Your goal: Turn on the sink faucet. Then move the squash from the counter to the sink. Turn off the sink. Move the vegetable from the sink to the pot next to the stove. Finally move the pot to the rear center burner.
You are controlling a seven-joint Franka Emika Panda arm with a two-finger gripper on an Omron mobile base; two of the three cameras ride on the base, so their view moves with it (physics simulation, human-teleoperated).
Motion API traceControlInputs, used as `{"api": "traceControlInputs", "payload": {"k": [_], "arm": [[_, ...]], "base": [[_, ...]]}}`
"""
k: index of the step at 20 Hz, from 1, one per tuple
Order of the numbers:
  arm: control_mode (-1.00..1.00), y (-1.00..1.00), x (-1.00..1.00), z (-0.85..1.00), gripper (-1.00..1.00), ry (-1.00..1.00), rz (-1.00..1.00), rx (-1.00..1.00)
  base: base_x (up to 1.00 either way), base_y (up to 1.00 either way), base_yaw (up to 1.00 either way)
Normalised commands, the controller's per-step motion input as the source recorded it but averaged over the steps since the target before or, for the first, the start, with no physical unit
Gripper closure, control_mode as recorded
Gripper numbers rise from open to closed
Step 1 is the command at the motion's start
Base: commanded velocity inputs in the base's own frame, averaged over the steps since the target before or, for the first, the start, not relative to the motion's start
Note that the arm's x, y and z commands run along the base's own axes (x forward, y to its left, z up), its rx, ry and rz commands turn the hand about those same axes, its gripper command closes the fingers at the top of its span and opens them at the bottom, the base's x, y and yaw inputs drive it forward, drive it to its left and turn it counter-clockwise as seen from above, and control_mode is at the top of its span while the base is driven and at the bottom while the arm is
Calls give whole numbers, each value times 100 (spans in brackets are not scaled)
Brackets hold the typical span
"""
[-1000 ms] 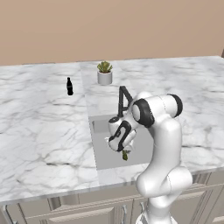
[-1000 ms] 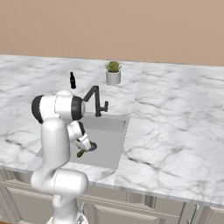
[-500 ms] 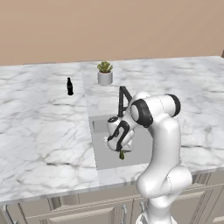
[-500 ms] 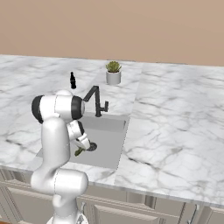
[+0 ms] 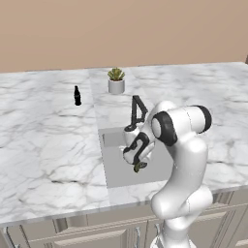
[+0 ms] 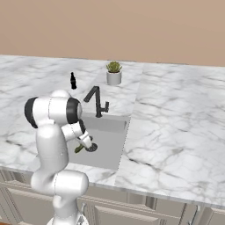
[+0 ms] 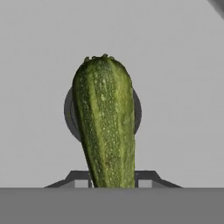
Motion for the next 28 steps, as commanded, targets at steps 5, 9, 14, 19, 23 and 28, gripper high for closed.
{"api": "traceControlInputs", "payload": {"k": [5, 9, 14, 19, 23, 28], "arm": [[-100, -8, -17, 73, 100, -1, -12, 0], [-100, 0, -17, 83, 100, 0, -12, 0], [-100, 0, -23, 85, 100, 0, -10, 0], [-100, 0, -32, 78, 100, 1, -7, 0], [-100, 0, -41, 55, 100, 2, -5, 0], [-100, -3, -41, 44, 100, 1, -3, -1]], "base": [[0, 0, 0], [0, 0, 0], [0, 0, 0], [0, 0, 0], [0, 0, 0], [0, 0, 0]]}}
